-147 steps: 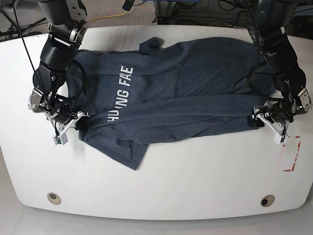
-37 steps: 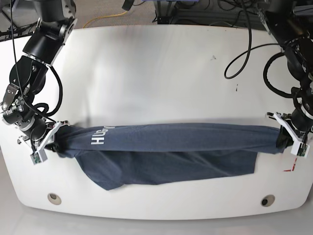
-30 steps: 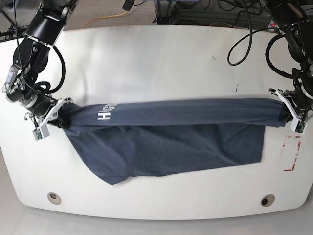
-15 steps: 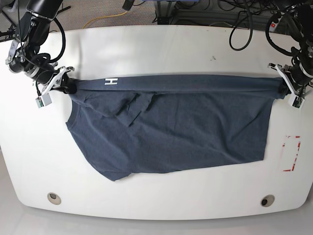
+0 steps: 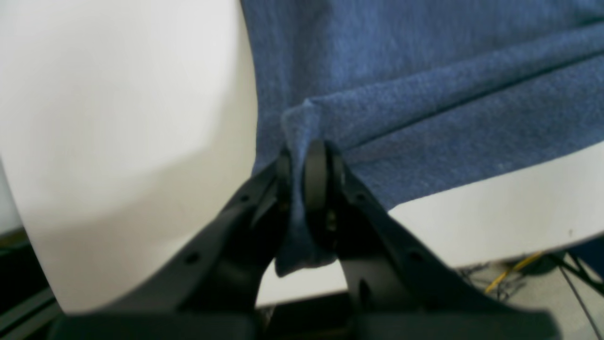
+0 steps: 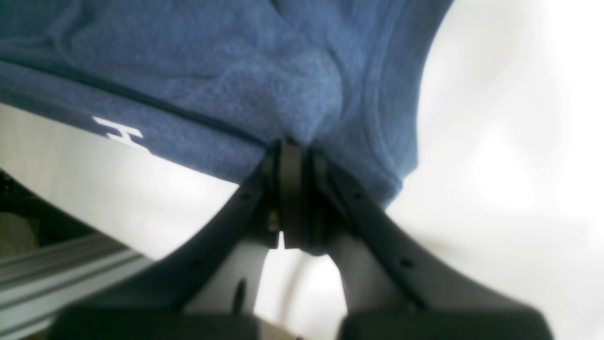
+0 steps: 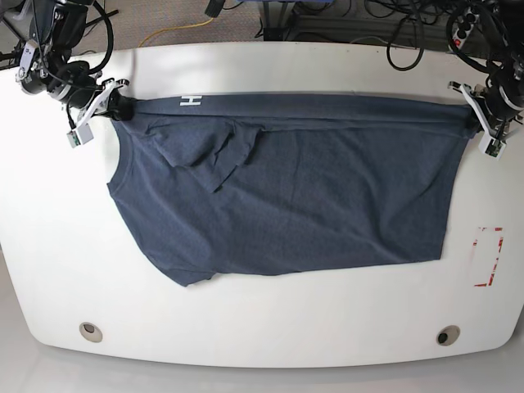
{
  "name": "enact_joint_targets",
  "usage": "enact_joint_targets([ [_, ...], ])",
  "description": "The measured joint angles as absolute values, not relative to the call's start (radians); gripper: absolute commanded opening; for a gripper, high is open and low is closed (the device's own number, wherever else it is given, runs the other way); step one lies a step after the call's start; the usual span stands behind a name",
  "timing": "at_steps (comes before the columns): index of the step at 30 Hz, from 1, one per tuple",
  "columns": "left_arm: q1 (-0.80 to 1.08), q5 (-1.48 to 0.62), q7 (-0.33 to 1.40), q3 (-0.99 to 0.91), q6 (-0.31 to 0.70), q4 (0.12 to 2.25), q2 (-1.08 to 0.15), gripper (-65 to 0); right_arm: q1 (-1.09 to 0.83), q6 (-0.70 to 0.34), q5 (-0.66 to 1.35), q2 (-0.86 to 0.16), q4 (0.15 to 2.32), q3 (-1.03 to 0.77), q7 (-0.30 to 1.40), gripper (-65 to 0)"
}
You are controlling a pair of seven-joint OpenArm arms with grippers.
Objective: Fold the T-shirt properly
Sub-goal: 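Lower the folded edge onto the shirt and open both grippers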
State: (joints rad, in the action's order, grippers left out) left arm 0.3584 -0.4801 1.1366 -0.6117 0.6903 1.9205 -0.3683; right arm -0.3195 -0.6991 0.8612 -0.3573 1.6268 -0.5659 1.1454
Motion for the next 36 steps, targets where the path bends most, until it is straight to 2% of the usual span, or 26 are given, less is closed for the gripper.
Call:
enact_joint_targets([
  [7,0.359,-0.471,1.126,-0.607,0.691,1.919,-0.368,-64.6,-0.328,-0.699,0.861,-0.351,1.627,-0.566,1.146,-64.4],
  [14,0.21,-0.455,1.081,-0.529,0.691,1.838,-0.371,-64.6,-0.269,-0.699,0.854,-0.339,1.626,-0.569,1.143,-64.4],
  [17,0.155,-0.384,1.082,-0.506,0.693,1.781,-0.373,-64.6,-0.233,-0.699,0.85,-0.341,1.618,-0.569,1.145,-64.4],
  [28,0.039,-0.258,1.076,-0.463,0.702,1.61,-0.363,-64.3,-0.095,-0.699,0.85,-0.338,1.424,-0.563,1.146,-64.4],
  [31,0.017,-0.247,1.077,-0.444,0.702,1.565,-0.364,-58.7,-0.064,-0.7,0.854,-0.336,1.394,-0.561,1.144,-64.2],
  [33,-0.001,-0.237,1.081,-0.41,0.702,1.538,-0.366,-51.3,-0.053,-0.698,0.85,-0.339,1.384,-0.561,1.141,-63.7],
  [35,-0.018,-0.24,1.078,-0.378,0.701,1.516,-0.366,-45.7,-0.047,-0.698,0.842,-0.341,1.379,-0.562,1.138,-60.1],
  [36,-0.021,-0.24,1.075,-0.372,0.701,1.512,-0.367,-41.3,-0.045,-0.698,0.842,-0.34,1.379,-0.563,1.137,-54.9],
])
